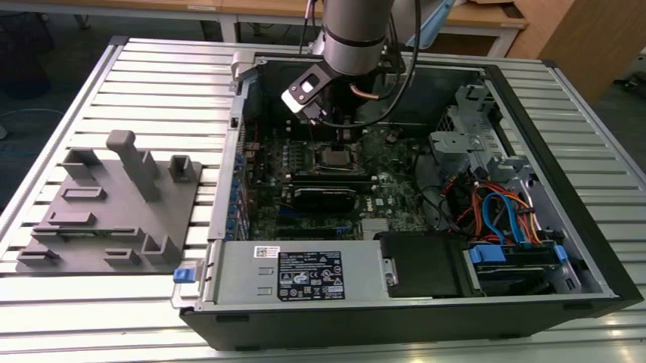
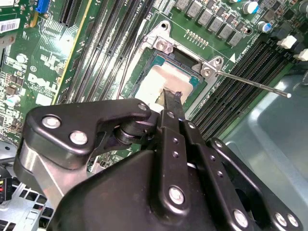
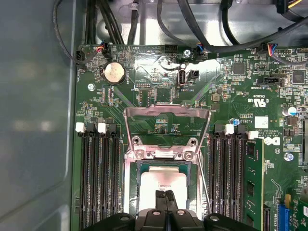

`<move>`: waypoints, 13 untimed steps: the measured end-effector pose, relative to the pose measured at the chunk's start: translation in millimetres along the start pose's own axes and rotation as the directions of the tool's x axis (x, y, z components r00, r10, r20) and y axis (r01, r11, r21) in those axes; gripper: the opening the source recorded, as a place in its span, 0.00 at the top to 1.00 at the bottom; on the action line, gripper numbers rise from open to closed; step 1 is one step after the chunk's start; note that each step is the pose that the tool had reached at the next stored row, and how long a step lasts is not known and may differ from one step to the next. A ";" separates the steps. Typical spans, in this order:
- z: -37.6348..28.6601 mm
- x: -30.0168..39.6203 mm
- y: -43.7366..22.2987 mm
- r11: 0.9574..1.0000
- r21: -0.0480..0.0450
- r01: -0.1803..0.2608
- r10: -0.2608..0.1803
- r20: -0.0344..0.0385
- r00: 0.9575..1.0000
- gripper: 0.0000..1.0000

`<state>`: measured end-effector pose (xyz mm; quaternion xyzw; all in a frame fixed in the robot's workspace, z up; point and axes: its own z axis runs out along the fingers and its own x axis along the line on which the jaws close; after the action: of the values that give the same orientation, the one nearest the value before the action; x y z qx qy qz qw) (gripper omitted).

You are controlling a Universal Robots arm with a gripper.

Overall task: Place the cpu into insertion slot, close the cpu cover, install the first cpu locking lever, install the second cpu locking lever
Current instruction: 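Close the cpu cover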

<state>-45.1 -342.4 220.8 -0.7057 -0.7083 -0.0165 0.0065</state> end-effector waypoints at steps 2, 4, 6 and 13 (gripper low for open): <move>-1.6 0.1 0.0 1.000 0.000 0.000 0.000 0.000 1.000 0.90; -1.9 0.1 0.1 1.000 0.000 0.000 0.000 0.000 1.000 0.90; -2.9 0.1 0.1 1.000 0.000 0.000 0.000 0.000 1.000 0.90; -5.0 0.1 0.0 1.000 0.000 0.000 0.000 0.001 1.000 0.90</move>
<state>-45.1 -342.5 225.8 -0.7056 -0.7084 -0.0162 0.0064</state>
